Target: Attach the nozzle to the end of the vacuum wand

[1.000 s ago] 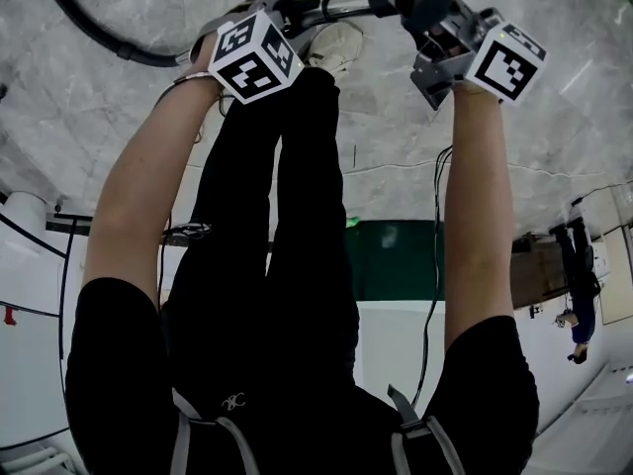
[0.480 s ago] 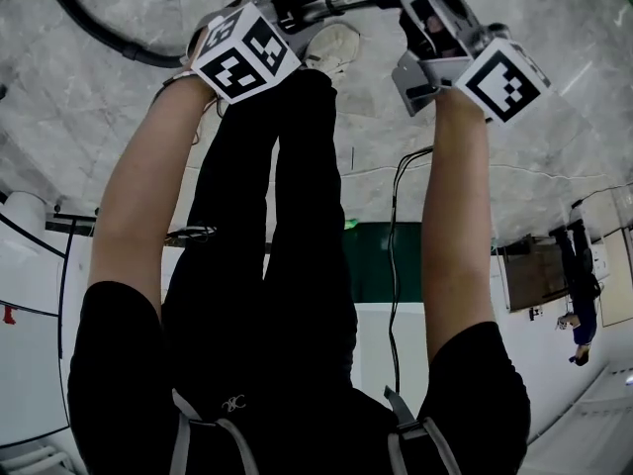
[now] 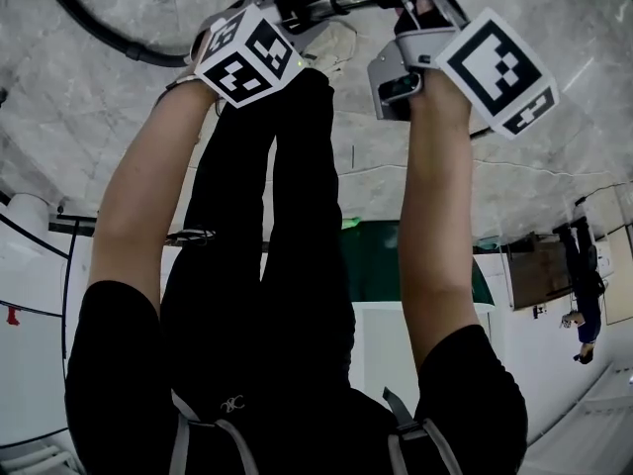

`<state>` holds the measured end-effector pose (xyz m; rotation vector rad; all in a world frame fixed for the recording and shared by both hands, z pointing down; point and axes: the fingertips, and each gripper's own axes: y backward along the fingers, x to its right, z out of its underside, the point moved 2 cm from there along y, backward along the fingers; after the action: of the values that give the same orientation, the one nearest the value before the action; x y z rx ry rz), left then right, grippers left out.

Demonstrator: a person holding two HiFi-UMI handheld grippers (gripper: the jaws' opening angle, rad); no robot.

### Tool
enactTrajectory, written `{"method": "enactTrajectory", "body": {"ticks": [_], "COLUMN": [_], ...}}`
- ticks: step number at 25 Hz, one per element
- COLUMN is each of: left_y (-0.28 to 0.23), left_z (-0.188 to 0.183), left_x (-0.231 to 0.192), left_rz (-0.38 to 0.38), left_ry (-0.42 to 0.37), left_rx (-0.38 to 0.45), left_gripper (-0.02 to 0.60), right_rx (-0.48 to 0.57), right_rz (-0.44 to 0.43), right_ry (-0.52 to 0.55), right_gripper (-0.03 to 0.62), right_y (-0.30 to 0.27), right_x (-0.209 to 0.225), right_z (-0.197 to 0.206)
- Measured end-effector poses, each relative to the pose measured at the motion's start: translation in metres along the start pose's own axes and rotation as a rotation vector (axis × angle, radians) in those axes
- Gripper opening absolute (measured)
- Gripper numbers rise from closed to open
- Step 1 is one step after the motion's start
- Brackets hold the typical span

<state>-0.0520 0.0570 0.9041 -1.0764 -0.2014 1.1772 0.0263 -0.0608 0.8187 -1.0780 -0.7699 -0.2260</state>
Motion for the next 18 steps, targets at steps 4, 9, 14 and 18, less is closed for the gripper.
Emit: {"method": "enactTrajectory", "body": {"ticks": [4, 9, 14, 18], "left_y": [0.013, -0.002, -0.023, -0.014], "left_z": [-0.014, -0.024, -0.010, -0.018], "left_x": [-0.007, -0.005, 0.006, 0.010], "left_rz": [0.112, 0.106, 0.036, 0.149], "left_ry": [-0.015, 0.003, -0.030, -0.061], "left_rx": [0.018, 0.004, -0.063, -0.045], "left_gripper": [0.161, 0.163, 0.161, 0.163], "right_rx": [-0.054, -0.020, 0.031, 0.055], "right_rz": [-0.540, -0.428, -0.007, -0.326], "right_ry": [0.244, 0.129, -0.010, 0.145], "right_gripper": [0.164, 0.163, 0.161, 0.161], "right_y": [-0.002, -0.001, 0.002, 0.011], "right_x": [-0.031, -0.003, 0.028, 0.009], "right_z": [-0.009, -0.017, -0.003, -0.004]}}
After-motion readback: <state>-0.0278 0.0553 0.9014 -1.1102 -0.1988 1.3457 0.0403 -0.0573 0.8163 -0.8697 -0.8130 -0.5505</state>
